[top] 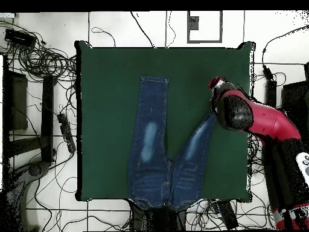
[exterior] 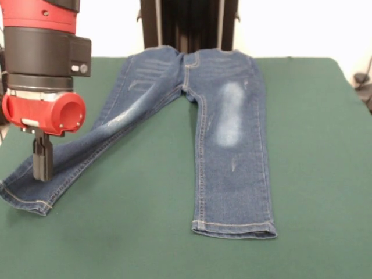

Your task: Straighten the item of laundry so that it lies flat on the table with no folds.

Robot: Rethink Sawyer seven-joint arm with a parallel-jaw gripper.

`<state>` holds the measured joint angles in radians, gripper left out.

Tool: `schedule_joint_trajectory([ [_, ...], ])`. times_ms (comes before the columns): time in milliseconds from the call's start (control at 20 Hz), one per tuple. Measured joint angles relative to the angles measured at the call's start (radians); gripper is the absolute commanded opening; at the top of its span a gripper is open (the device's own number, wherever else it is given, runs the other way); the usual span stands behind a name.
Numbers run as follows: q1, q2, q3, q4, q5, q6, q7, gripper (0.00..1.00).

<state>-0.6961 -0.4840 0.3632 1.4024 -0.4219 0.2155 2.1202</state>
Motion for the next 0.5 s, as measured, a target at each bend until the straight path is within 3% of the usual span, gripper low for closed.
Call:
schedule_joint_trajectory([
  [500, 0.000, 0.007, -0.015, 0.039, -0.008, -0.023, 0.000, 0.00],
])
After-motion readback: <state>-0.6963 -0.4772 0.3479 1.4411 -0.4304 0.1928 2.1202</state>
